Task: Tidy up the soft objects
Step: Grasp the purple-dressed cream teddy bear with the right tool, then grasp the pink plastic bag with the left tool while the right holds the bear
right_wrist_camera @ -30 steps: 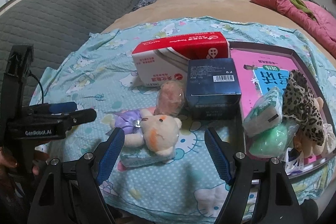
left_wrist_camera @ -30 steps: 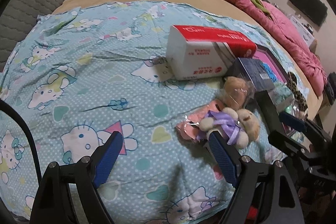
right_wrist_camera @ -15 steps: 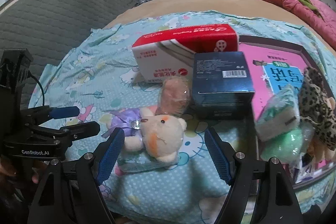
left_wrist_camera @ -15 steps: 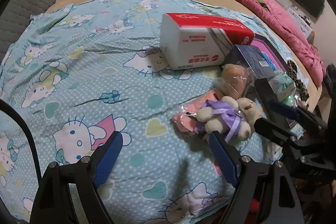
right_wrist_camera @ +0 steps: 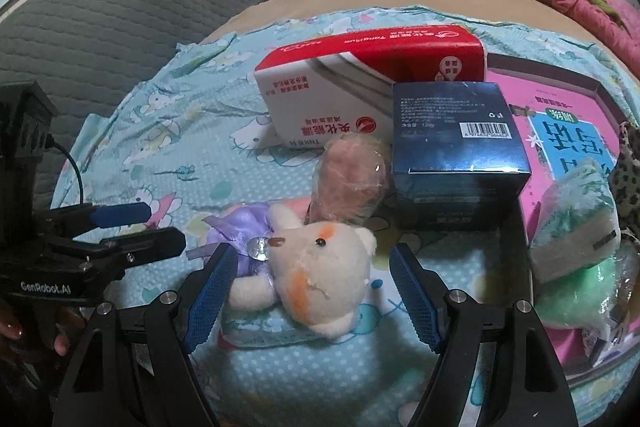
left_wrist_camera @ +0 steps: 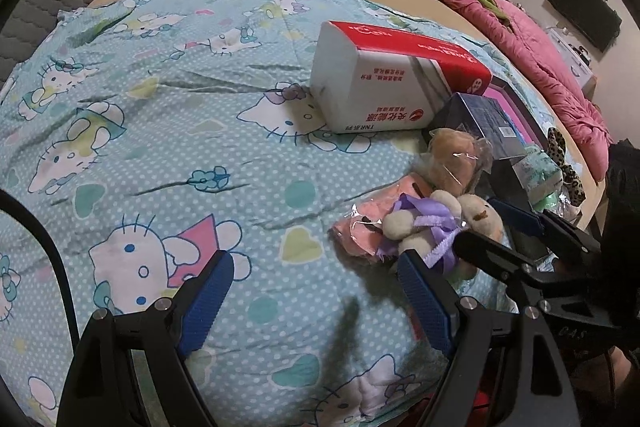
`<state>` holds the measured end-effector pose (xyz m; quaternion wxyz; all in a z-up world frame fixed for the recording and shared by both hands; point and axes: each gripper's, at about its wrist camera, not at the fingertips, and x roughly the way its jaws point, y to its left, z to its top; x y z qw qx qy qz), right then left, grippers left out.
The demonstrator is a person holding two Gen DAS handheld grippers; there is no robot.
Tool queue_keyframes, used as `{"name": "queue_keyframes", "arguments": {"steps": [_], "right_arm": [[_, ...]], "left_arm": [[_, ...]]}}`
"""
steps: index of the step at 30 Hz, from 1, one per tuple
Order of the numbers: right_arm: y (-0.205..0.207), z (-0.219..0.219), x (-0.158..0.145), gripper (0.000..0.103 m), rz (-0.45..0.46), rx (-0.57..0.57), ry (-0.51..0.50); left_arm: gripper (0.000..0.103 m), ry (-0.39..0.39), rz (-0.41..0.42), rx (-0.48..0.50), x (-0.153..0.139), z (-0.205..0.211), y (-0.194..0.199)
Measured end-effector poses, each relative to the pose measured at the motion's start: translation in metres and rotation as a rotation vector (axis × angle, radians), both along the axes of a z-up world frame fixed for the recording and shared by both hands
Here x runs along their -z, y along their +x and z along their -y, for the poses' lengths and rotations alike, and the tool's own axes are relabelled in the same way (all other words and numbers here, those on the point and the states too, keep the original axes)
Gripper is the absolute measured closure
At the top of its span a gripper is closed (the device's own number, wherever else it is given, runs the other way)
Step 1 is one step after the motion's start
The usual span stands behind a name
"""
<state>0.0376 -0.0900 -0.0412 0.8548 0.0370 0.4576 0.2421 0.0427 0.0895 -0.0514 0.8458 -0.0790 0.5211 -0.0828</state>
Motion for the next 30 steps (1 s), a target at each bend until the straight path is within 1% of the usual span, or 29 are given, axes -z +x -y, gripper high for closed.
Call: {"name": "queue_keyframes", "arguments": {"steps": [7, 11, 12, 13, 15, 17, 18, 21, 25, 30], "right_arm": [[0.0052, 0.0037, 0.0065, 0.024, -0.032, 0.0, 0.049], [0.0062, 0.0032, 0.0077, 0.023, -0.03, -0.007, 0.065], [0.0065, 0.003, 0.0078, 0.024, -0.03, -0.01, 0.07], [0.0065, 0.0026, 0.0079, 0.029, -0.026, -0.011, 0.076], [0.006, 0.0013, 0.0076, 0.031, -0.021, -0.015, 0.078], [0.0048, -0.0006, 0.0062, 0.036, -0.002, -0.016, 0.07], [0.0046, -0.0003, 0.0057, 0.039, 0.002, -0.019, 0.07], [0.0039, -0.0007, 0.0044, 0.044, 0.013, -0.027, 0.07], [0.0019, -0.0001, 0.0013, 0.048, 0.028, -0.044, 0.058], [0.0017, 0.0043, 0.0012, 0.049, 0.014, -0.04, 0.069]], "left_arm": [[0.019, 0.018, -0.004, 0.015, 0.0058, 0.0056, 0.003], [0.019, 0.013, -0.006, 0.013, 0.0076, 0.0042, 0.0028], [0.019, 0.011, -0.005, 0.012, 0.0074, 0.0033, 0.0028], [0.019, 0.009, -0.002, 0.009, 0.0072, 0.0026, 0.0027], [0.019, 0.0, 0.002, 0.007, 0.0069, 0.0011, 0.0029], [0.019, -0.007, 0.001, 0.009, 0.0076, 0.0002, 0.0039], [0.019, -0.005, -0.001, 0.009, 0.0081, 0.0, 0.0044], [0.019, 0.0, -0.007, 0.009, 0.0098, 0.0005, 0.0051], [0.019, -0.003, -0.004, 0.014, 0.0098, 0.0022, 0.0063], [0.019, -0.008, 0.0, 0.022, 0.0097, 0.0035, 0.0064]]}}
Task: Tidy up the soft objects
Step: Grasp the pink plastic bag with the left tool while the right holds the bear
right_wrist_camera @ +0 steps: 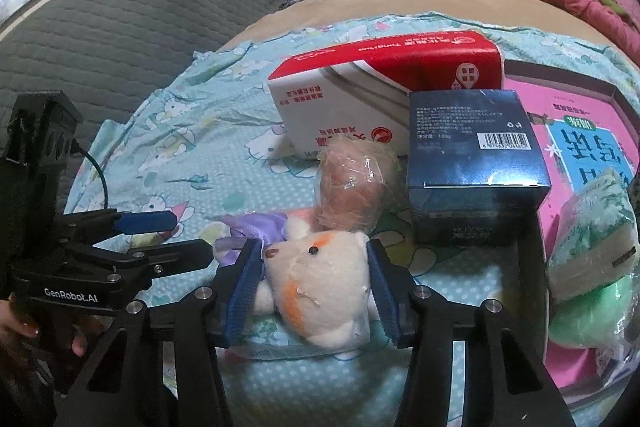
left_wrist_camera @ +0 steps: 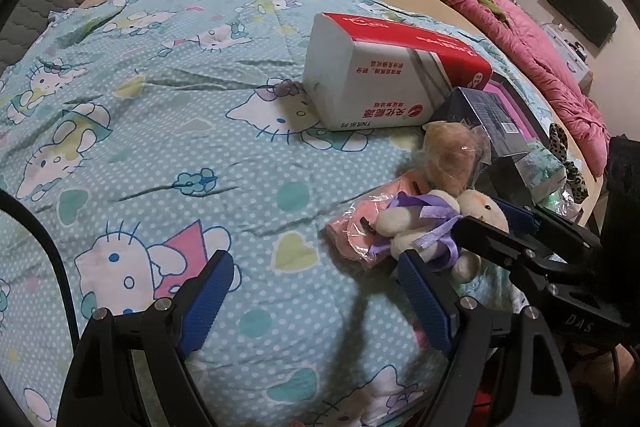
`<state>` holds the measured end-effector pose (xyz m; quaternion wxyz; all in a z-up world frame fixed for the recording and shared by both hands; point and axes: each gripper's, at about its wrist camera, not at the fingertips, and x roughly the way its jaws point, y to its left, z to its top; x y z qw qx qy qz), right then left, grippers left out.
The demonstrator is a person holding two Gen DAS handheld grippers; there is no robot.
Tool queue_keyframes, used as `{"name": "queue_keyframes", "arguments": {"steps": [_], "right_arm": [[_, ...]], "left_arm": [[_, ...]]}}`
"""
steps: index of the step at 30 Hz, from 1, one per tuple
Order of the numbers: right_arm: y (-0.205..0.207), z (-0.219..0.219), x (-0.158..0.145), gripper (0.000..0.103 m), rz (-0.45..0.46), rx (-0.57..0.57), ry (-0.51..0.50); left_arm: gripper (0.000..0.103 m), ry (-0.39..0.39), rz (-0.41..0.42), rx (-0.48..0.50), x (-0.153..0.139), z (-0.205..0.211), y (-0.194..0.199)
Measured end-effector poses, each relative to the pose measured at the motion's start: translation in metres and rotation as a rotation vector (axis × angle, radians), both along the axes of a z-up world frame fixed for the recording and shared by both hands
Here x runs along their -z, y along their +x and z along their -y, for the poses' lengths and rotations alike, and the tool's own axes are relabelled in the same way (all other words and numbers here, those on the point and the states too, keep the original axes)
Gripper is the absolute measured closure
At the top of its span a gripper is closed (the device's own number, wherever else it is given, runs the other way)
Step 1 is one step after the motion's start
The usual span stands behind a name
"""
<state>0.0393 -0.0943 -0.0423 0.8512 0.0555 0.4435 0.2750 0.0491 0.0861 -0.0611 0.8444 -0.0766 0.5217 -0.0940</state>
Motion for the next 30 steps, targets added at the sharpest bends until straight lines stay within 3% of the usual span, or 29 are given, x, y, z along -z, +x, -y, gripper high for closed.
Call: {"name": "queue_keyframes", "arguments": {"steps": [17, 30], "right_arm": [[-0.008, 0.028, -0.011, 0.05, -0.017, 0.051, 0.007], [-0.015, 0.046, -0.017, 0.05, -0.019, 0.091, 0.007]], "left_arm": [[0.019, 0.007, -0.002, 0.027, 0.006, 0.01, 0.008], [0.023, -0.079, -0.033, 0.067, 0.027, 0.021, 0.038]]}}
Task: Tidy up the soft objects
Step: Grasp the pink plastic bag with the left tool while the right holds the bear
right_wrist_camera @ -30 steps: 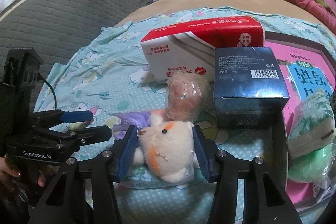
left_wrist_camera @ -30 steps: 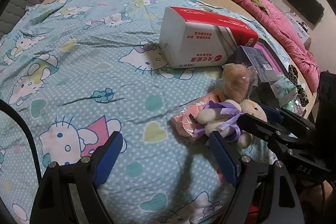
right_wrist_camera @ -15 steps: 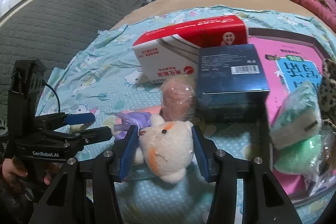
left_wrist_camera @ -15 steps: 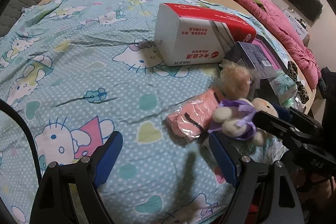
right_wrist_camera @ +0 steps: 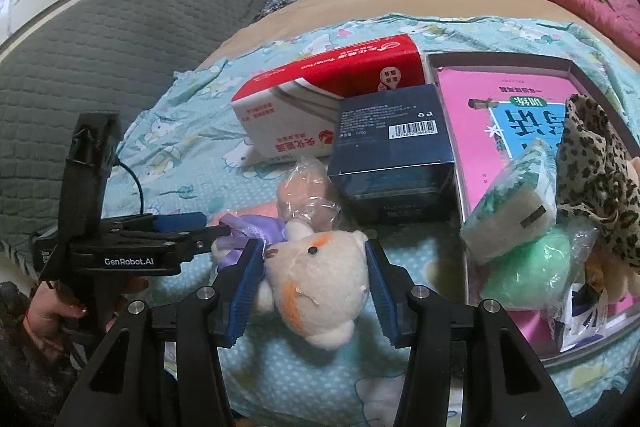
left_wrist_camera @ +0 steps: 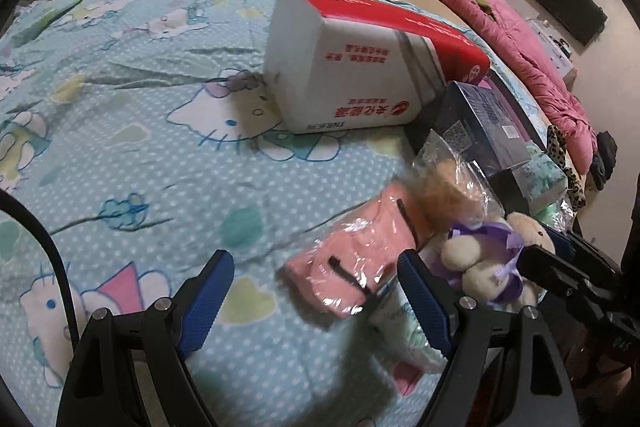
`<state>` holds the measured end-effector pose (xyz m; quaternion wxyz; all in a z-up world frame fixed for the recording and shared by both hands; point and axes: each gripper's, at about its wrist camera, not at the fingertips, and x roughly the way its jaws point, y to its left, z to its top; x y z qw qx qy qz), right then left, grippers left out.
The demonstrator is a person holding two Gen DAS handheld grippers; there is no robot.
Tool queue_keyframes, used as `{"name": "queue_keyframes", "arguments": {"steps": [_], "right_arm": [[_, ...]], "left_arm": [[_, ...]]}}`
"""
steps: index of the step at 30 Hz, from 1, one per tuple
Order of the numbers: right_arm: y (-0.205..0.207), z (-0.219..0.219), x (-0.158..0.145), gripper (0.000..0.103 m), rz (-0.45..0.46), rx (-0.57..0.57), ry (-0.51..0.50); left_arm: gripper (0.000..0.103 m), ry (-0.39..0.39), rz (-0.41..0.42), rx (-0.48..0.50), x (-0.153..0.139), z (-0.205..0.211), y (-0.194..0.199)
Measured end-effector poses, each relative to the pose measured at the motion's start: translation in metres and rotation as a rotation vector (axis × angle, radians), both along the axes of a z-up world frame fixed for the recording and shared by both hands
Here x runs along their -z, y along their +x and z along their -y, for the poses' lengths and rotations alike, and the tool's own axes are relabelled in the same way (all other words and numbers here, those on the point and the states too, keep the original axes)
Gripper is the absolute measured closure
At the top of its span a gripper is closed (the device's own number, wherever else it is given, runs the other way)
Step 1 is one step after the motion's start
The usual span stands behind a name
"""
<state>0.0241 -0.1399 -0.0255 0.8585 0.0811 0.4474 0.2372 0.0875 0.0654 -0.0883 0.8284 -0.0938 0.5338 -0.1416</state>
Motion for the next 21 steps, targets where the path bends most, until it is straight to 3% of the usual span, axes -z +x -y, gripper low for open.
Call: {"name": "queue_keyframes", "arguments": {"steps": [4, 6, 10, 16, 18, 21], "right_arm": [[-0.003, 0.0, -0.002, 0.05, 0.016, 0.019, -0.027], [-0.003, 0.002, -0.002, 0.05, 0.018, 0.025, -0.026], [-0.003, 0.003, -0.001, 0.05, 0.011, 0.034, -0.03], [-0.001, 0.001, 0.001, 0.05, 0.008, 0.036, -0.038], [0.0, 0.0, 0.002, 0.05, 0.008, 0.036, -0.04], [0.0, 0.0, 0.003, 0.05, 0.003, 0.038, -0.036]], "left_arm": [[0.032, -0.035, -0.006, 0.025, 0.003, 0.006, 0.005], [0.041, -0.064, -0.016, 0.047, 0.004, 0.011, 0.008], [0.044, -0.062, -0.021, 0.077, 0.006, 0.016, 0.012], [0.059, -0.058, -0.017, 0.086, 0.007, 0.022, 0.014], [0.074, -0.056, -0.011, 0.079, 0.005, 0.022, 0.013], [0.079, -0.072, -0.002, 0.07, 0.004, 0.017, 0.01]]}}
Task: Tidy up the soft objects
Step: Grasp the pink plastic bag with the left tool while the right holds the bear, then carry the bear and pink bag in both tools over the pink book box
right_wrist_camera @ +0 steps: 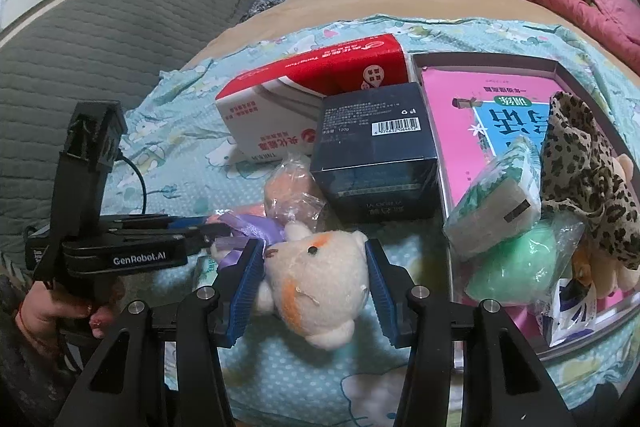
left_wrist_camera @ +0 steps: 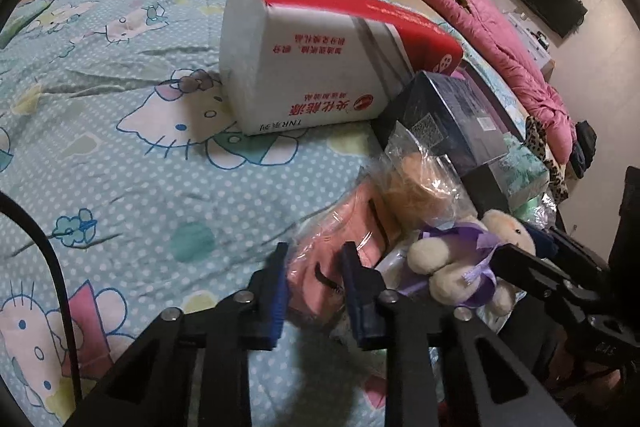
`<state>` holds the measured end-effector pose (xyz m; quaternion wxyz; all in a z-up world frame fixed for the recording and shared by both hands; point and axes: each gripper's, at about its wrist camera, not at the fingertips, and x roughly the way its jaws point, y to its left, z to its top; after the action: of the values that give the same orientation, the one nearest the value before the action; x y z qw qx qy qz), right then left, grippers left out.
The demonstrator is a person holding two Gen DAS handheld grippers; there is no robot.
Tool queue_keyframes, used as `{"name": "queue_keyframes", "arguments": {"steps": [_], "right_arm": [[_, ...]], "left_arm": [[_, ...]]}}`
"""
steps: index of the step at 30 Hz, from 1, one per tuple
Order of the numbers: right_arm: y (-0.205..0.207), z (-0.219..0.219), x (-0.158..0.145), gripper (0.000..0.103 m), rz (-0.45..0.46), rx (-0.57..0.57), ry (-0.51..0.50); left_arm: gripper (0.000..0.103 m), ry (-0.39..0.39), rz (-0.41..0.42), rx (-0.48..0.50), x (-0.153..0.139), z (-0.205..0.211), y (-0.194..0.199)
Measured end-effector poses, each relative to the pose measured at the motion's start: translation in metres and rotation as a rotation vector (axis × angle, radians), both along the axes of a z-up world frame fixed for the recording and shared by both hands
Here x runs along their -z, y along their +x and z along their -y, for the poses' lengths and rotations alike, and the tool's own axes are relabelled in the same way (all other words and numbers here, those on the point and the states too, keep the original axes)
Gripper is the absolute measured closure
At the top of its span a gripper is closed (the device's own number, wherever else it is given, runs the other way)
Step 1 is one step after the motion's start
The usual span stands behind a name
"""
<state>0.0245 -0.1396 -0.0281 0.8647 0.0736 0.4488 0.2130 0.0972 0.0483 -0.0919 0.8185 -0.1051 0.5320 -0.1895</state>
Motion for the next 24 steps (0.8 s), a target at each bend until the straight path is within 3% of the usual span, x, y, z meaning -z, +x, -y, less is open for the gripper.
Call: {"name": "queue_keyframes", "arguments": {"steps": [13, 24], "right_arm": [[-0.007, -0.001, -0.012, 0.05, 0.031, -0.012, 0.039], [-0.014, 0.0, -0.03, 0.05, 0.073, -0.013, 0.054]], "left_arm": [[0.085, 0.038, 0.082, -0.005, -0.023, 0.006, -0.025], [0.085, 0.039, 0.116, -0.095, -0.046, -0.017, -0.039]]}}
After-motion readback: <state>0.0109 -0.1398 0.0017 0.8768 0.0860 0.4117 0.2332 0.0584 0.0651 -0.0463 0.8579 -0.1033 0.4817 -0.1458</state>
